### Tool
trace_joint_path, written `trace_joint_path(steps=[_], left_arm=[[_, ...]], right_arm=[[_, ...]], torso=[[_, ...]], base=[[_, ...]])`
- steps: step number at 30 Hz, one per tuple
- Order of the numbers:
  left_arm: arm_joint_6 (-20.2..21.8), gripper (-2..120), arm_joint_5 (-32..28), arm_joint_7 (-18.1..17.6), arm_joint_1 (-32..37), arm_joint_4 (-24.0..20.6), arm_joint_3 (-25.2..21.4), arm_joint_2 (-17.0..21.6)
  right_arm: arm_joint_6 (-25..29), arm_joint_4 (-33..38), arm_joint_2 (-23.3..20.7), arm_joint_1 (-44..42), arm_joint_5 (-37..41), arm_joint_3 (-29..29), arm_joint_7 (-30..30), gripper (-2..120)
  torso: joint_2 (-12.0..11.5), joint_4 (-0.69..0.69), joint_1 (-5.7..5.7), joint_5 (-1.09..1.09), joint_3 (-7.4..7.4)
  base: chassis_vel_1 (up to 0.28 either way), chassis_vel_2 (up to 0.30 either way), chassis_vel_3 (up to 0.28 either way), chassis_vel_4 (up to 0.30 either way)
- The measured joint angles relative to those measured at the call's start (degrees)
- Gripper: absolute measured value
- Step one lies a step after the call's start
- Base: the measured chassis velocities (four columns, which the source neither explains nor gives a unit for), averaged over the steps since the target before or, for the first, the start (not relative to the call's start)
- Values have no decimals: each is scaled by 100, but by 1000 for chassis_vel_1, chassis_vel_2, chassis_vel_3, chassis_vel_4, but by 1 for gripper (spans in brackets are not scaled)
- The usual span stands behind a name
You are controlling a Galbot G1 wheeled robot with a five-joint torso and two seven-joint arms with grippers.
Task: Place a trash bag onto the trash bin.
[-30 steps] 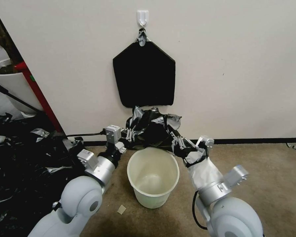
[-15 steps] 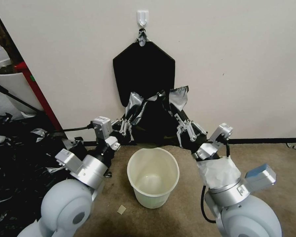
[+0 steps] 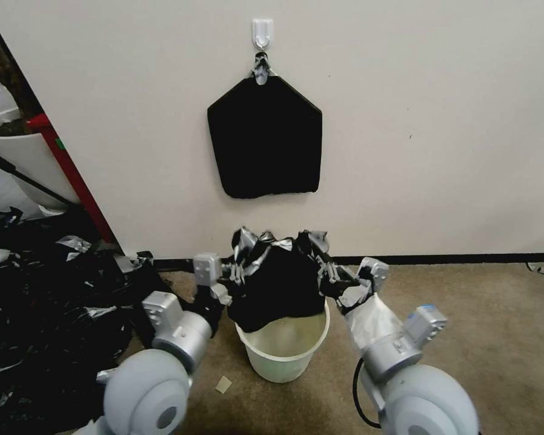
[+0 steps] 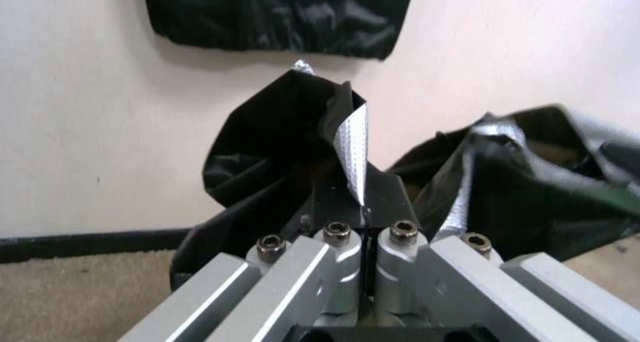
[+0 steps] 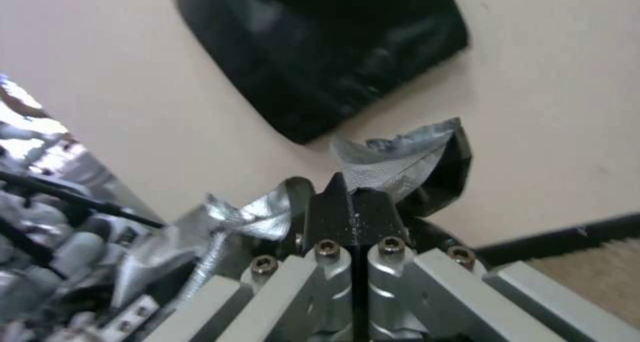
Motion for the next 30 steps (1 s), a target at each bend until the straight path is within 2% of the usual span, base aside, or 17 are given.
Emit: trace_joint_path(steps=[5, 7, 11, 14, 15, 18, 19, 21, 22, 24, 25, 29, 30], left_arm=[[-113, 0, 236, 48, -13, 385, 260, -64], [-221, 0, 429, 94, 29, 636, 454, -91], [-358, 0, 710, 105, 127, 866, 691, -96], [-715, 0, 1158, 99, 247, 1160, 919, -98], [-715, 0, 1158, 99, 247, 1160, 919, -98], [-1435, 0, 2032, 55, 449, 1366, 1071, -121], [-1435, 0, 2032, 55, 449, 1366, 1071, -121], [-1630, 0, 2482, -137, 643, 1332, 1134, -52], [-1630, 0, 2482, -137, 643, 1332, 1134, -52], [-1525, 0, 2617, -446, 792, 1080, 1198, 213], [-1525, 0, 2617, -446, 792, 1080, 1198, 213], [-869, 0, 2142, -988, 844, 517, 1372, 814], [-869, 0, 2142, -988, 844, 517, 1372, 814]], right_arm=[[158, -353, -11, -34, -221, -50, 130, 0], [279, -554, 5, -65, -347, -97, 354, 0], [405, -714, -22, -197, -583, -142, 616, 0], [548, -851, -99, -443, -995, -410, 948, 0], [548, -851, -99, -443, -995, -410, 948, 0], [676, -1004, -122, -667, -1434, -740, 1369, 0], [676, -1004, -122, -667, -1434, -740, 1369, 0], [677, -955, -145, -797, -1499, -879, 1776, 0], [677, -955, -145, -797, -1499, -879, 1776, 0], [578, -767, -227, -871, -1502, -907, 2187, 0], [578, -767, -227, -871, -1502, -907, 2187, 0], [104, -470, -506, -969, -1436, -995, 2612, 0], [104, -470, -506, -969, -1436, -995, 2612, 0]], torso=[[0, 0, 0, -1, 0], [0, 0, 0, 0, 0], [0, 0, 0, 0, 0], [0, -1, 0, -1, 0], [0, -1, 0, -1, 0], [0, 0, 0, -1, 0], [0, 0, 0, -1, 0], [0, 0, 0, -1, 0], [0, 0, 0, -1, 0], [0, 0, 0, -1, 0], [0, 0, 0, -1, 0], [0, 0, 0, -1, 0], [0, 0, 0, -1, 0]], base=[[0, 0, 0, 0], [0, 0, 0, 0], [0, 0, 0, 0], [0, 0, 0, 0], [0, 0, 0, 0], [0, 0, 0, 0], [0, 0, 0, 0], [0, 0, 0, 0], [0, 0, 0, 0], [0, 0, 0, 0], [0, 0, 0, 0], [0, 0, 0, 0], [0, 0, 0, 0]])
